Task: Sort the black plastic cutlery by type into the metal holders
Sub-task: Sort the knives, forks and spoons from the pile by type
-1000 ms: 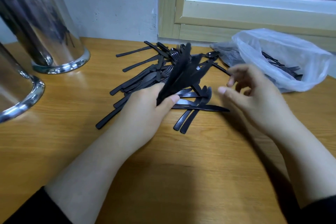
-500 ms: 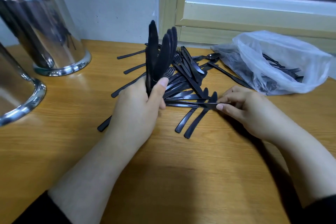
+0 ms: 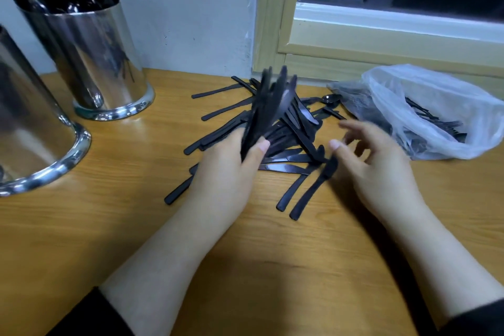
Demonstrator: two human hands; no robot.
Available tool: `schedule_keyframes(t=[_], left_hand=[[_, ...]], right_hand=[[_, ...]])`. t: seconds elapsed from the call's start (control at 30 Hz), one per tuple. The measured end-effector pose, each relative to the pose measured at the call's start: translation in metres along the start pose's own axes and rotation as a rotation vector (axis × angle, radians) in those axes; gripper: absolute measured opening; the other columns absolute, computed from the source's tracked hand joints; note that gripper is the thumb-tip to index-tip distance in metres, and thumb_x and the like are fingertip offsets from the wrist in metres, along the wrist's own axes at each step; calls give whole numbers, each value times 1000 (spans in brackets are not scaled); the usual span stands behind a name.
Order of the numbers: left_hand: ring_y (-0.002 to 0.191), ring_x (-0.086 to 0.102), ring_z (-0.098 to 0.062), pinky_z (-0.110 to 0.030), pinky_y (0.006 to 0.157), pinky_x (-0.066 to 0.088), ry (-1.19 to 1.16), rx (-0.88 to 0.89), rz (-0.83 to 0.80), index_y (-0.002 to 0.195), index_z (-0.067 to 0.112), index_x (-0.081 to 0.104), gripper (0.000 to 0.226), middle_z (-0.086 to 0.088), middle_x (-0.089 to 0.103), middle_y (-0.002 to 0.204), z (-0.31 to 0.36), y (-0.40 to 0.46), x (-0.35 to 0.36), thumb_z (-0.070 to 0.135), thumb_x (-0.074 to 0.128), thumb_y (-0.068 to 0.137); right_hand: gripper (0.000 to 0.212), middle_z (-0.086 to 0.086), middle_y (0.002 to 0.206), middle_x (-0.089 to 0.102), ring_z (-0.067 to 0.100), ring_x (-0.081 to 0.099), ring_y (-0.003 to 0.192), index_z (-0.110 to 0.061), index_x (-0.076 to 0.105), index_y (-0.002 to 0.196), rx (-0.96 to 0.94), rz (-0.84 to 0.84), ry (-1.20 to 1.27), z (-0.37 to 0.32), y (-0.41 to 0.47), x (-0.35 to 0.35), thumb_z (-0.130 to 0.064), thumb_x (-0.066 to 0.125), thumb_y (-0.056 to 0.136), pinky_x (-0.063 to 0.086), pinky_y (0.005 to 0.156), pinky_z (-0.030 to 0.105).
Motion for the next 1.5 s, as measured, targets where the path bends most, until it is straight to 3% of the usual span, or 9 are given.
schedule_keyframes(t=[0.1, 0.27, 0.6, 0.83, 0.93, 1.03, 1.2, 1.37, 1.5], left_hand=[[51, 48, -14, -37, 58, 43, -302, -137, 122, 74, 31, 53, 32, 5, 54, 62, -12, 5, -8, 47, 56, 101], [47, 39, -20, -39, 53, 37, -488, -224, 193, 70, 24, 48, 37, 1, 44, 54, -14, 4, -19, 40, 63, 100], [44, 45, -22, -36, 46, 44, -479, -231, 221, 88, 2, 57, 41, -9, 49, 54, -11, 4, -20, 40, 57, 102], [73, 67, -10, -31, 65, 55, -227, -53, 326, 83, 22, 71, 38, 3, 72, 76, -6, 2, -28, 45, 48, 102], [80, 63, -20, -39, 67, 51, -142, 4, 262, 90, 35, 67, 30, 2, 68, 83, 1, 0, -25, 52, 44, 99], [81, 67, -11, -34, 69, 55, -35, 63, 100, 95, 41, 65, 26, 10, 74, 84, 6, -2, -14, 53, 43, 100], [55, 51, -3, -18, 51, 38, 110, 15, -90, 78, 29, 57, 34, 20, 51, 55, -3, 0, 1, 51, 46, 102], [49, 49, -5, -29, 55, 43, -40, -73, -58, 77, 30, 54, 30, 16, 51, 55, -9, 2, 0, 48, 50, 101], [47, 45, -7, -41, 56, 48, -78, -96, -77, 69, 33, 52, 36, 8, 49, 54, -5, -1, 5, 53, 49, 99]], right_hand=[[48, -7, 107, 57, 9, 54, 97, -22, 63, 132, 1, -151, -211, 2, 7, 28, -45, 69, 90, 44, 89, 31], [50, -4, 113, 56, 22, 54, 110, -21, 63, 133, 66, -249, -351, -6, 17, 49, -51, 62, 93, 47, 95, 50], [17, -12, 91, 60, 19, 57, 99, -24, 75, 101, 107, -52, -305, 2, 22, 32, -29, 59, 97, 43, 94, 47], [9, -13, 82, 63, 4, 54, 77, -26, 66, 96, 31, 210, 60, -6, 24, -2, -19, 60, 95, 37, 73, 21], [13, -16, 80, 63, 3, 56, 76, -30, 64, 90, -210, 27, 140, -26, 18, 1, -17, 62, 88, 39, 70, 13], [16, -9, 82, 60, 13, 56, 79, -25, 64, 91, -384, -80, 176, -38, 9, 10, -9, 63, 88, 43, 71, 22], [40, -4, 90, 63, 18, 60, 80, -37, 52, 125, -139, -111, 352, -11, 19, 11, -17, 68, 94, 43, 74, 24], [23, -14, 110, 54, 2, 53, 92, -34, 68, 116, 37, -301, -103, 43, 32, -6, -24, 63, 97, 37, 79, 8], [33, -20, 118, 50, 4, 52, 111, -44, 67, 123, 53, -526, -191, 58, 28, -3, -37, 70, 91, 44, 104, 40]])
Point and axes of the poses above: each hand's wrist, its own y-axis towards the middle knuckle, its own x-axis out of the palm, z = x × y, the point moved 5 cm from there along y, towards the middle knuckle
